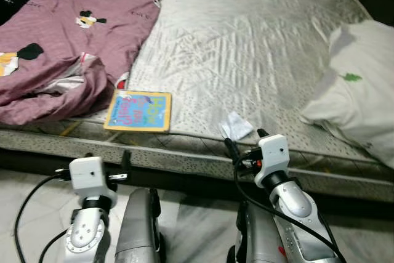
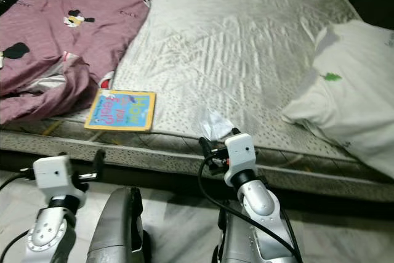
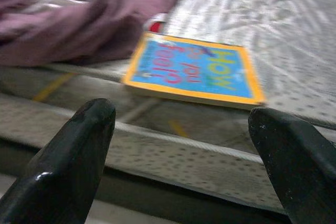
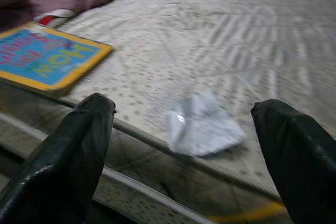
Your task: Clean up the room
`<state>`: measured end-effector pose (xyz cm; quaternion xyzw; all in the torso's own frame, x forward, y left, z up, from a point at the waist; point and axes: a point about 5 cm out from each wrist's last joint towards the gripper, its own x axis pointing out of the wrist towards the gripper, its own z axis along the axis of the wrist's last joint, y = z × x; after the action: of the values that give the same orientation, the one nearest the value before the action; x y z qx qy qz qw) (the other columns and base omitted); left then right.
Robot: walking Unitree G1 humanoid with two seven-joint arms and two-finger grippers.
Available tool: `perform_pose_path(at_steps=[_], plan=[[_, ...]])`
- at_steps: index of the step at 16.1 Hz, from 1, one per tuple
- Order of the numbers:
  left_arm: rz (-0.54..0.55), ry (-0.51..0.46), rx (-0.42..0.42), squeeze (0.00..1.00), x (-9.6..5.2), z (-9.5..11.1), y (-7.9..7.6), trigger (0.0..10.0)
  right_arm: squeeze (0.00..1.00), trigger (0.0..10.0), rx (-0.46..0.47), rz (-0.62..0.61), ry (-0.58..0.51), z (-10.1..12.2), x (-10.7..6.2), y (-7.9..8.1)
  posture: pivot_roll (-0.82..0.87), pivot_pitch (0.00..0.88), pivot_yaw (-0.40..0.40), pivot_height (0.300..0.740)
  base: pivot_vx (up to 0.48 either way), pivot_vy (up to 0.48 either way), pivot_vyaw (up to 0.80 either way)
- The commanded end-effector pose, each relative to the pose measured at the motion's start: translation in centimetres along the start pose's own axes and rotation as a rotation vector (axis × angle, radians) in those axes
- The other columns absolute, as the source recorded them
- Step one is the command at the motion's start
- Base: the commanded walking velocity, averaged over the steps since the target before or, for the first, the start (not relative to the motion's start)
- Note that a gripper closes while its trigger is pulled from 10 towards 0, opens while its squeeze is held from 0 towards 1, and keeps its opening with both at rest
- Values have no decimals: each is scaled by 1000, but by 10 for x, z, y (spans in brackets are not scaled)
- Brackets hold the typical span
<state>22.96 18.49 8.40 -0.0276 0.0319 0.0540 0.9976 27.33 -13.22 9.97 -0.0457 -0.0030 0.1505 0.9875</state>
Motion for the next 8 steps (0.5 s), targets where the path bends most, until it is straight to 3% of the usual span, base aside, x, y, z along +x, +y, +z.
perform_pose_path(at_steps=[1,8], plan=[[-5,-3,-5,0,1,2,0,10000,0,10000,-10,-11,5,-2,-2,-2,47,172,-46,557,0,0,0],[-25,0,-18,0,2,3,-2,10000,0,10000,-20,-15,2,-2,0,-2,45,176,-43,557,0,0,0]])
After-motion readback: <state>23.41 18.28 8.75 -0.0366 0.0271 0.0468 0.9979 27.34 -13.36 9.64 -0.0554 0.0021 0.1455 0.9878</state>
